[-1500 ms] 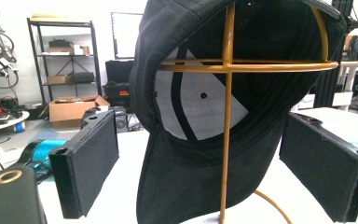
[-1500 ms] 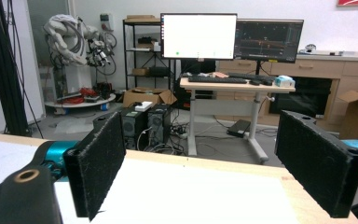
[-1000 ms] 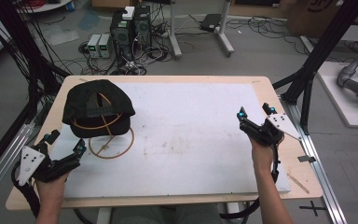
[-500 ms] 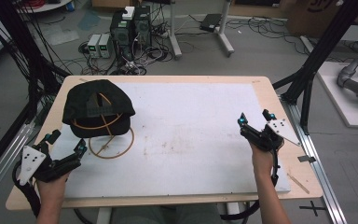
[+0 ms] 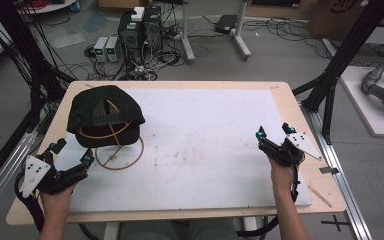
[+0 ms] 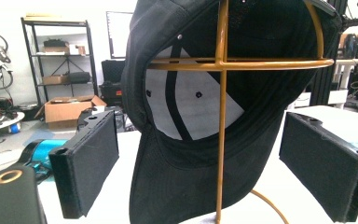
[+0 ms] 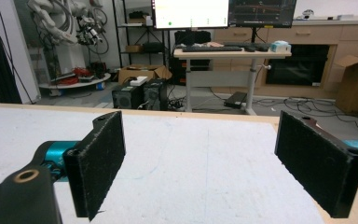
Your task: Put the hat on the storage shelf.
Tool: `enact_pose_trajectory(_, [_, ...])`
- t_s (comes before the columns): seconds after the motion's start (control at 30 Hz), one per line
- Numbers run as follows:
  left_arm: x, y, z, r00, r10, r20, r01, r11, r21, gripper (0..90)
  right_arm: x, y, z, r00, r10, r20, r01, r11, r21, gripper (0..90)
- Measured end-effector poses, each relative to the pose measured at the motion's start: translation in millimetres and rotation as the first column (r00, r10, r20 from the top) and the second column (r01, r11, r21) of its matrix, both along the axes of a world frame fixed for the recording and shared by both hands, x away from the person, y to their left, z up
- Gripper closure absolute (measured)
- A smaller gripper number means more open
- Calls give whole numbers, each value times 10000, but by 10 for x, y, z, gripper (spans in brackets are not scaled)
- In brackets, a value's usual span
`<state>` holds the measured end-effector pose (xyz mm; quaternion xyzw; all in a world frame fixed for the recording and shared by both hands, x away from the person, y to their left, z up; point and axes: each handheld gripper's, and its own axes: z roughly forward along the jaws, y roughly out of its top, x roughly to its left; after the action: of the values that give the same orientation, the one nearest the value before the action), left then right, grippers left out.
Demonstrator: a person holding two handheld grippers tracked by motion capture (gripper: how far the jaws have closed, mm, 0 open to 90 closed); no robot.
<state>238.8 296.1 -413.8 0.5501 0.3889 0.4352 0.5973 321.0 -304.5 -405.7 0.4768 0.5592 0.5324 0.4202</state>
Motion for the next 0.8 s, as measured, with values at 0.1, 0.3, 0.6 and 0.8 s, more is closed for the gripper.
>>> enact_pose_trajectory(0.1, [4, 0, -2, 10000, 1, -23, -1, 10000, 26, 122, 4, -6, 0, 10000, -36, 32, 35, 10000, 49, 152])
enact_pose_trajectory(0.3, [5, -6, -2, 10000, -35, -15, 35, 10000, 11, 121, 9, 0, -9, 10000, 11, 14, -11, 10000, 21, 143])
enact_pose_trajectory(0.6, [46, -47, -12, 9999, -143, -92, 143, 9999, 25, 121, 14, 0, -27, 9999, 113, 22, -113, 9999, 11, 126])
enact_pose_trajectory(0.8, [61, -77, -19, 9997, -235, -114, 236, 9997, 78, 121, -4, -47, -18, 10000, 29, 51, -29, 10000, 42, 123])
